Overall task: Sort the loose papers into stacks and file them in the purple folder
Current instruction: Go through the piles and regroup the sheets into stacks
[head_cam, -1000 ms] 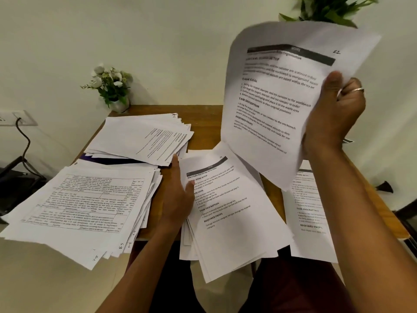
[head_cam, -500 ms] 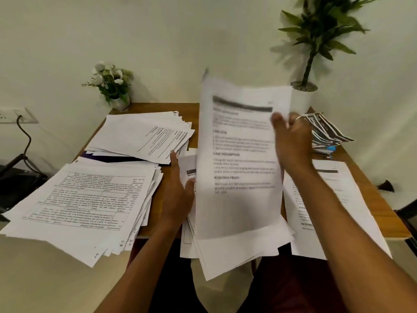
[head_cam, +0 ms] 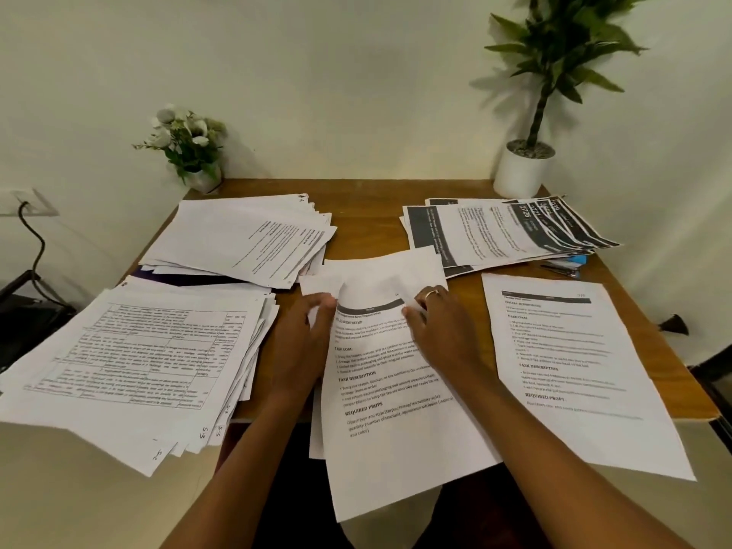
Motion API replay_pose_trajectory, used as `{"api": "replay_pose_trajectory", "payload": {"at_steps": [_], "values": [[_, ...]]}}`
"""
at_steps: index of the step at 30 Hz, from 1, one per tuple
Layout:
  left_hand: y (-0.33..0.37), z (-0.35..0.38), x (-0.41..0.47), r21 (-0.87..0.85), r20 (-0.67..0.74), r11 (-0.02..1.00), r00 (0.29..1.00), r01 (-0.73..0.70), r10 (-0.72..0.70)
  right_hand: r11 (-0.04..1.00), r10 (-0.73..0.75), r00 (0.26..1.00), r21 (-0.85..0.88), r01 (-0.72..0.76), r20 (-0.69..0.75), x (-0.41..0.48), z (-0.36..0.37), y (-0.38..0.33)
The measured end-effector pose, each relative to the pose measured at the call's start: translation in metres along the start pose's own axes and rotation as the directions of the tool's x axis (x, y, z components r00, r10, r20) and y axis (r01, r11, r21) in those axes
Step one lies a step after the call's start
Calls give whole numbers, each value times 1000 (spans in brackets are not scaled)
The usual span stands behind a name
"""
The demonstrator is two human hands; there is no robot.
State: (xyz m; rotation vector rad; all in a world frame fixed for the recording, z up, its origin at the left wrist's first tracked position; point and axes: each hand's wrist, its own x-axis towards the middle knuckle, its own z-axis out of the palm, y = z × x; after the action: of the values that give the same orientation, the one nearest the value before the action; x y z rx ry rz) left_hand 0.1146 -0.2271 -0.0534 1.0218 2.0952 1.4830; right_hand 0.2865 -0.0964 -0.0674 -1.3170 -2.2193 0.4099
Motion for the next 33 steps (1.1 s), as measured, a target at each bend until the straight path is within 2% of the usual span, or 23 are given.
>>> {"api": "replay_pose_trajectory", "payload": {"at_steps": [3, 6, 8, 10, 12, 14, 16, 19, 21, 22, 26, 29, 33], "values": [[4, -3, -5, -75, 86, 997, 995, -35, 42, 999, -33, 998, -9, 33, -59, 0, 3, 4], [3, -8, -5, 20, 199, 998, 979, -56, 51, 999, -26, 999, 30, 27, -40, 2, 6, 8], [1, -10, -4, 7, 262, 999, 965, -32, 29, 999, -8, 1000, 38, 9, -30, 3, 6, 9], [2, -8, -4, 1, 253, 1000, 967, 21, -20, 999, 7, 1000, 46, -6, -17, 4, 5, 10], [2, -8, -3, 43, 216, 999, 976, 13, -22, 996, 25, 1000, 88, -25, 3, 5, 4, 11], [0, -6, -2, 19, 203, 1000, 979, -4, 0, 963, 99, 995, 253, -97, 5, 6, 2, 12], [-1, -5, -2, -34, 162, 999, 987, -2, 8, 850, 247, 969, 481, -217, 1, 8, -4, 12], [-6, -5, 0, -81, 96, 997, 995, -7, 15, 580, 421, 906, 757, -300, 36, 14, -14, 18], [-10, -7, 3, -155, 102, 988, 995, -2, 18, 420, 469, 880, 857, -299, 77, 17, -18, 23], [-12, -8, 4, -191, 115, 982, 993, -11, 34, 406, 483, 872, 863, -302, 78, 18, -19, 25], [-13, -9, 2, -217, 174, 973, 977, -83, 122, 593, 384, 923, 764, -255, 10, 13, -15, 28], [-19, -10, 4, -222, 207, 968, 964, -120, 167, 671, 312, 950, 705, -227, 10, 6, -13, 21], [-24, -8, 6, -206, 224, 975, 967, -77, 123, 780, 257, 966, 585, -224, 27, 3, -13, 14]]}}
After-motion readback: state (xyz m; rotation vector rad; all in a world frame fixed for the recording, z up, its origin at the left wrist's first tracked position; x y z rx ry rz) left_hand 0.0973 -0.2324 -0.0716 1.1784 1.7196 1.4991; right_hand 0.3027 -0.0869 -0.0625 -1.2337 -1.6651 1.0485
